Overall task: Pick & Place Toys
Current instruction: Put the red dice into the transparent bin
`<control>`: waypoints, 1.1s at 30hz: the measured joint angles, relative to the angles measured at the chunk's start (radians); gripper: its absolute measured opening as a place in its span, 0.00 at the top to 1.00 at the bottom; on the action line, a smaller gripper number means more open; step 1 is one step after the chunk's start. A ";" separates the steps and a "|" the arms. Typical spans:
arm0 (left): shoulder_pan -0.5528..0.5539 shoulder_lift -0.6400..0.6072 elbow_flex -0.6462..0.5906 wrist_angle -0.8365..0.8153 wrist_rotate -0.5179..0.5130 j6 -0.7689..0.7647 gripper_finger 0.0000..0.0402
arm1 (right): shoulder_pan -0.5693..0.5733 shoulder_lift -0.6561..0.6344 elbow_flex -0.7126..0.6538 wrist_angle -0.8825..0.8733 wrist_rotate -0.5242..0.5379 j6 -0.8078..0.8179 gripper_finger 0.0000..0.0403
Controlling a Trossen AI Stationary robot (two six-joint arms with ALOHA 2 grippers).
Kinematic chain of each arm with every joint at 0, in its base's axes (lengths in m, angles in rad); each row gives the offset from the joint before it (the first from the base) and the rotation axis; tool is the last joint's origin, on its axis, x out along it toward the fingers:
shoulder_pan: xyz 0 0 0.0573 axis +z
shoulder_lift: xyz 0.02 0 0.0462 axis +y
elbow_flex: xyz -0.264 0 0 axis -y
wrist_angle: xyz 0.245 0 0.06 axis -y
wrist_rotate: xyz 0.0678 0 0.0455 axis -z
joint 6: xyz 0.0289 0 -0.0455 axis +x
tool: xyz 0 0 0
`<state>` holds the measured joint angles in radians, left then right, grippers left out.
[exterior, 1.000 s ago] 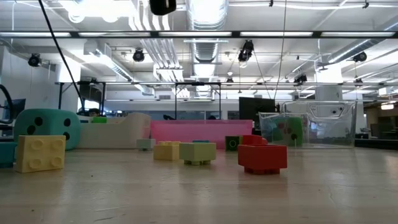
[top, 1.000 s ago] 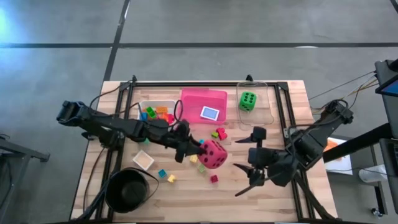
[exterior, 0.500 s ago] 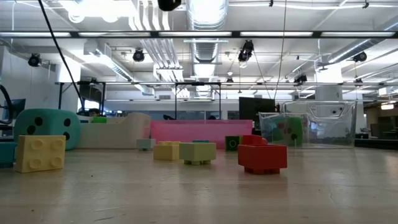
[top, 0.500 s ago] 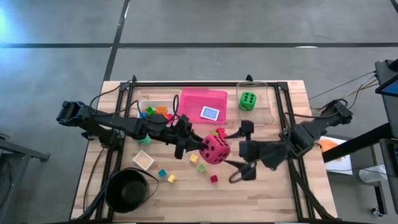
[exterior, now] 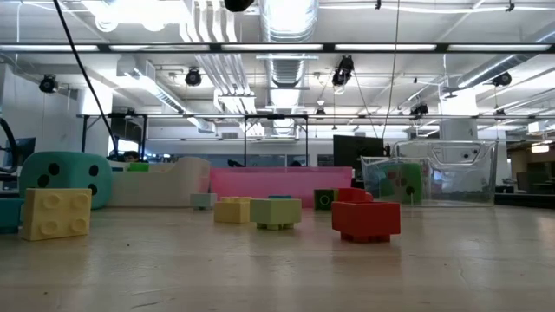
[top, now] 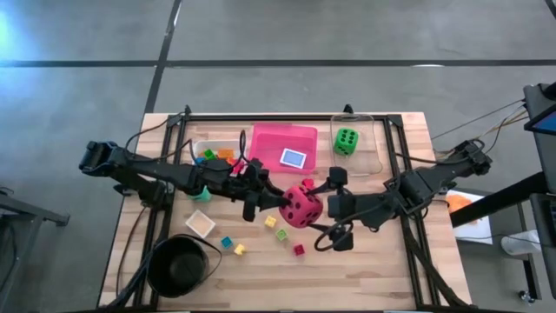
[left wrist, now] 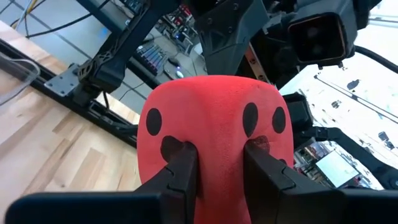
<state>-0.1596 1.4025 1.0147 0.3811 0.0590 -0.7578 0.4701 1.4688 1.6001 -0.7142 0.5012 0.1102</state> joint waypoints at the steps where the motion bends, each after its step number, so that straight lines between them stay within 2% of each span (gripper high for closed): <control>1: 0.000 0.000 -0.001 0.004 0.000 0.003 0.77 | -0.005 0.004 0.000 -0.002 0.000 -0.004 0.10; 6: 0.000 0.000 -0.001 0.034 -0.001 0.007 0.77 | -0.017 0.015 0.001 0.022 0.002 -0.024 0.11; 9: 0.000 0.000 -0.001 0.043 0.002 0.010 0.78 | -0.023 0.015 0.001 0.055 0.002 -0.029 0.18; 12: 0.000 0.000 -0.001 0.055 0.004 0.010 0.78 | -0.036 0.015 0.001 0.066 -0.003 -0.027 0.32; 17: 0.001 0.000 -0.001 0.085 0.004 0.009 0.78 | -0.060 0.017 0.002 0.067 -0.026 0.019 0.61; 18: 0.000 0.000 -0.001 0.084 0.004 0.009 0.78 | -0.062 0.017 0.002 0.066 -0.031 0.026 0.64; 30: 0.000 0.000 -0.001 0.081 -0.030 -0.041 0.79 | -0.067 0.017 0.001 0.065 -0.073 0.099 0.64; 31: -0.001 0.000 -0.001 0.081 -0.031 -0.052 0.76 | -0.067 0.014 0.000 0.064 -0.082 0.108 0.64; 33: -0.001 0.000 -0.001 0.080 -0.034 -0.059 0.63 | -0.068 0.012 0.000 0.062 -0.097 0.130 0.64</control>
<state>-0.1604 1.4021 1.0134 0.4615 0.0250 -0.8165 0.4019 1.4809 1.6002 -0.6521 0.4044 0.2397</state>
